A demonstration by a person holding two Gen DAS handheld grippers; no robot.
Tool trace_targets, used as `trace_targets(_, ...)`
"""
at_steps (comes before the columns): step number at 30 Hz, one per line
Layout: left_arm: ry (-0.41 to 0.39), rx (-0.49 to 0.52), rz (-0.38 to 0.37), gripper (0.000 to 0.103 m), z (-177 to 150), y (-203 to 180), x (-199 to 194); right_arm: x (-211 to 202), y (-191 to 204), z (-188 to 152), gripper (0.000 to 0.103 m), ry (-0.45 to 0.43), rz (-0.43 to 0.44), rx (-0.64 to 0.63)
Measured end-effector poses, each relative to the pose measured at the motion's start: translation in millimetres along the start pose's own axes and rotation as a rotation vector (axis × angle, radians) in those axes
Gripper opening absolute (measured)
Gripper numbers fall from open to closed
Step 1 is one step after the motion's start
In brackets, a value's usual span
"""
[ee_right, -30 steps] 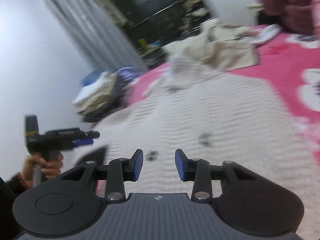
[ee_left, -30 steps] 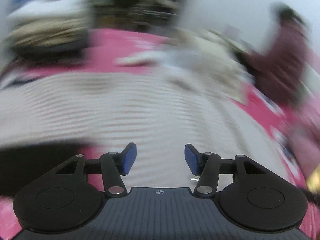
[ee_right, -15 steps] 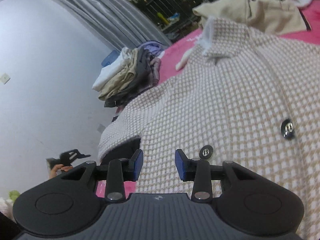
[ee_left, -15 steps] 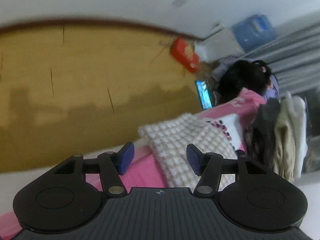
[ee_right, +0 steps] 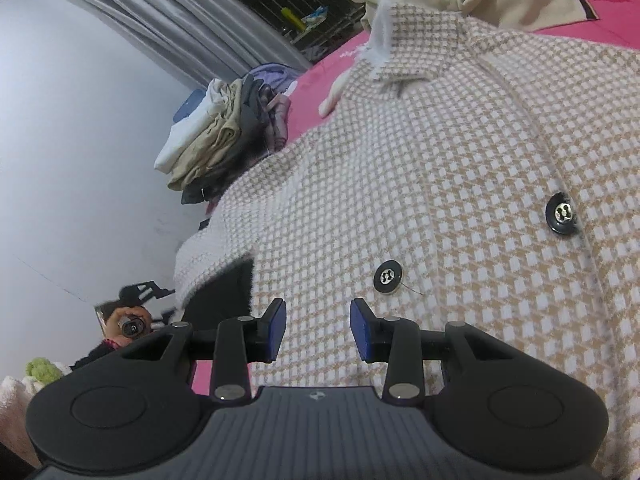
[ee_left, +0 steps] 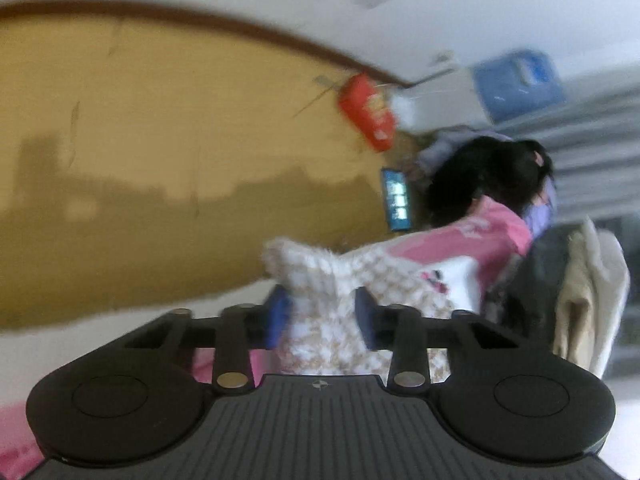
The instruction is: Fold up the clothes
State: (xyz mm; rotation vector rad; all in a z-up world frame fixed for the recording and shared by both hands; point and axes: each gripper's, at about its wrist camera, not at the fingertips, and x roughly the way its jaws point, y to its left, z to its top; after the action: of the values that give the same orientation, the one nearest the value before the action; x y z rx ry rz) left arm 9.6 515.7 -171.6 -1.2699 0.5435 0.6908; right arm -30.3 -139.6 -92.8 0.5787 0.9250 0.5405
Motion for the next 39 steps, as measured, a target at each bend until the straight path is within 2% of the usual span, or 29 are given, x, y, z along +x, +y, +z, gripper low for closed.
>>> trace_targets(3, -0.09, 0.143, -0.029, 0.009, -5.4, -26.5, -22.6, -2.7, -1.2, 0.3, 0.039, 0.001, -0.011, -0.003)
trace_targets(5, -0.138, 0.257, -0.102, 0.008, -16.9, -51.9, -47.9, -5.1, -1.7, 0.8, 0.039, 0.0, -0.018, -0.006)
trace_targets(7, -0.145, 0.364, -0.217, 0.008, -35.0, -80.7, -75.2, -8.1, -2.4, 1.1, 0.039, -0.003, -0.024, -0.008)
trace_targets(11, -0.092, 0.627, -0.535, 0.007, -92.7, -147.1, -137.9, -16.7, -5.9, -0.2, 0.039, -0.023, -0.038, -0.001)
trace_targets(14, 0.001, 0.83, -0.8, 0.007, -147.7, -186.6, -185.4, -27.5, -11.4, -0.8, 0.039, -0.059, -0.052, 0.019)
trace_targets(17, 0.111, 1.044, -1.027, 0.007, -205.8, -199.9, -225.5, -42.9, -21.9, -1.5, 0.039, -0.108, -0.064, 0.058)
trace_targets(19, 0.243, 1.185, -1.135, 0.007, -244.5, -195.9, -239.6, -54.2, -32.6, -2.7, 0.039, -0.134, -0.073, 0.094)
trace_targets(20, 0.338, 1.234, -1.158, 0.007, -261.0, -190.0, -239.5, -59.4, -38.2, -3.4, 0.039, -0.145, -0.077, 0.112)
trace_targets(23, 0.643, 1.382, -1.121, 0.007, -304.2, -159.3, -229.1, -71.2, -54.6, -4.9, 0.039, -0.158, -0.084, 0.157)
trace_targets(25, 0.921, 1.457, -0.999, 0.008, -326.7, -133.7, -207.5, -74.2, -62.2, -8.5, 0.039, -0.151, -0.08, 0.17)
trace_targets(26, 1.021, 1.486, -0.916, 0.01, -336.2, -119.9, -196.9, -74.6, -65.3, -9.6, 0.039, -0.146, -0.076, 0.175)
trace_targets(27, 1.083, 1.517, -0.821, 0.013, -344.8, -105.0, -187.9, -73.1, -67.4, -10.5, 0.039, -0.134, -0.069, 0.177)
trace_targets(29, 1.125, 1.573, -0.675, 0.016, -353.5, -80.0, -176.1, -68.2, -70.0, -10.7, 0.041, -0.109, -0.056, 0.176)
trace_targets(30, 1.138, 1.558, -0.631, 0.017, -352.3, -71.8, -172.0, -64.0, -68.6, -11.8, 0.045, -0.095, -0.048, 0.17)
trace_targets(33, 1.199, 1.392, -0.568, 0.029, -338.7, -60.1, -164.1, -49.1, -64.9, -10.1, 0.045, -0.046, -0.014, 0.145)
trace_targets(35, 1.23, 1.279, -0.545, 0.03, -333.7, -57.2, -168.3, -37.9, -60.9, -9.8, 0.045, -0.008, 0.013, 0.127)
trace_targets(39, 1.175, 1.094, -0.525, 0.032, -320.0, -59.5, -165.7, -22.6, -46.8, -14.0, 0.047, 0.082, 0.056, 0.077)
